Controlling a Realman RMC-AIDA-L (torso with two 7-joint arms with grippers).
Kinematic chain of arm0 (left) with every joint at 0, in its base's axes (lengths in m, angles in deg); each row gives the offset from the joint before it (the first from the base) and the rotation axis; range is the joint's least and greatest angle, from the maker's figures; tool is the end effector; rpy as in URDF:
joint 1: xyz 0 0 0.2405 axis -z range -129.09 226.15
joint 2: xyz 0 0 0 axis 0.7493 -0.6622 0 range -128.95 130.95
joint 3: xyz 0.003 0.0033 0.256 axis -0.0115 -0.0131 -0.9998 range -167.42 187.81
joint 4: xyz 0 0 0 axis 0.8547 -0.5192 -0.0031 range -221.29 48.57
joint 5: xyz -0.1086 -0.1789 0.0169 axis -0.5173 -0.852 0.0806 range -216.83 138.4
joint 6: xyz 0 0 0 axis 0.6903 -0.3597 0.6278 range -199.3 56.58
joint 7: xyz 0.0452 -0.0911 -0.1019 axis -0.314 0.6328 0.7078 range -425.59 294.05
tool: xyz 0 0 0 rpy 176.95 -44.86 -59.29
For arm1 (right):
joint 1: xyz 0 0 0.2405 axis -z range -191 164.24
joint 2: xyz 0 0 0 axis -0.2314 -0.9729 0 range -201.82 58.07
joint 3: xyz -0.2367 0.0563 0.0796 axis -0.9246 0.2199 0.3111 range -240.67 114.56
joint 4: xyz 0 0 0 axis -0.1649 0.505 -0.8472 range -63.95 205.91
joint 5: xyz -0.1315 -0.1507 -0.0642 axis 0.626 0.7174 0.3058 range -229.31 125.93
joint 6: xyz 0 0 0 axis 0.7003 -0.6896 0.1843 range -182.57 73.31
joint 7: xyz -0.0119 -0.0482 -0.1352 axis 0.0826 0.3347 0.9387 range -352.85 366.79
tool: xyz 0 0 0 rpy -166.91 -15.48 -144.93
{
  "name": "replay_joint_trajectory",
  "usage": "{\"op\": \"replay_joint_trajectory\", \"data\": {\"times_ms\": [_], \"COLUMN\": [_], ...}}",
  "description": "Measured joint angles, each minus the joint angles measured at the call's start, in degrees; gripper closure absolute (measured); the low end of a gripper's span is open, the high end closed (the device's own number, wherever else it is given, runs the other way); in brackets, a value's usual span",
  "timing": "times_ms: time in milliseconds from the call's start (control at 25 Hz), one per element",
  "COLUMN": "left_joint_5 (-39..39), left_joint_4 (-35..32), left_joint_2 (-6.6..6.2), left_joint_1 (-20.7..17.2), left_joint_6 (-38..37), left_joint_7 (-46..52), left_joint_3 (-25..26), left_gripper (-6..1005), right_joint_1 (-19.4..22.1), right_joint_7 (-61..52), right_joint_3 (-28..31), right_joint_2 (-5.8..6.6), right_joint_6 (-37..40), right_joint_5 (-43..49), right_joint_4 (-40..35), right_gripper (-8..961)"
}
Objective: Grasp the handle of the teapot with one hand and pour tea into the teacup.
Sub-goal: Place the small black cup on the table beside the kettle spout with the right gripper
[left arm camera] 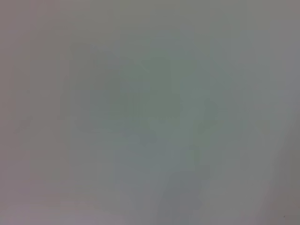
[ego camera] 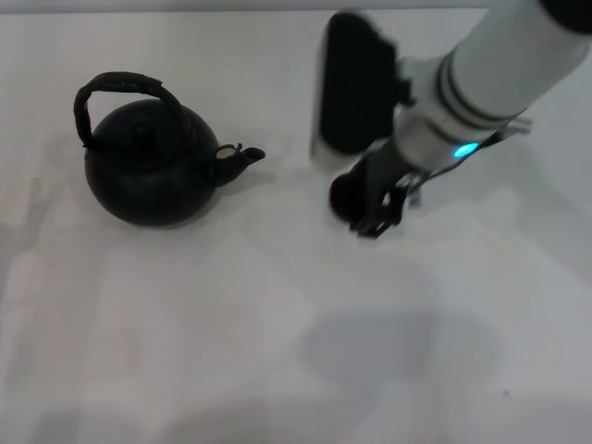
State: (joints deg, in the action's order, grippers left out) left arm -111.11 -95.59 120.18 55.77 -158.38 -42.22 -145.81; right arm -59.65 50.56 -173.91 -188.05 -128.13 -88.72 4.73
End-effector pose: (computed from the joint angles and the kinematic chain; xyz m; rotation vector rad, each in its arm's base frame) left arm -0.3737 0.2056 0.0001 -1.3664 -0.7453 -0.9238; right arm 0.1366 0.3505 -0.0904 -2.8253 0.0197 -0.8132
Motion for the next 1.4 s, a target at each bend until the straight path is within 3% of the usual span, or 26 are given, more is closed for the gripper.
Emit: {"op": "replay_joint_trajectory", "data": {"times_ms": [120, 440, 1240, 1400], "left_joint_5": [0.0, 0.0, -0.3, -0.3], "left_joint_4": [0.0, 0.0, 0.0, 0.0], "left_joint_2": [0.00, 0.00, -0.08, -0.09], "left_joint_1": [0.4, 0.8, 0.8, 1.0], "left_joint_6": [0.0, 0.1, 0.2, 0.1], "left_joint_7": [0.0, 0.0, 0.0, 0.0], "left_joint_3": [0.0, 0.0, 0.4, 0.4], "left_gripper": [126, 127, 126, 126], "right_joint_1": [-1.5, -3.1, -3.0, -2.6], "right_joint_7": [-0.3, -0.3, 0.7, 1.1], "right_joint_3": [-6.0, -11.5, -15.4, -15.1], "right_joint_2": [-0.02, -0.02, -0.05, -0.03], "right_joint_6": [1.1, 3.6, 4.3, 4.2], "right_joint_5": [-3.1, -6.0, -6.3, -6.2], "right_joint_4": [-0.1, 0.4, -0.8, -1.7], "right_gripper": [230, 230, 229, 98]}}
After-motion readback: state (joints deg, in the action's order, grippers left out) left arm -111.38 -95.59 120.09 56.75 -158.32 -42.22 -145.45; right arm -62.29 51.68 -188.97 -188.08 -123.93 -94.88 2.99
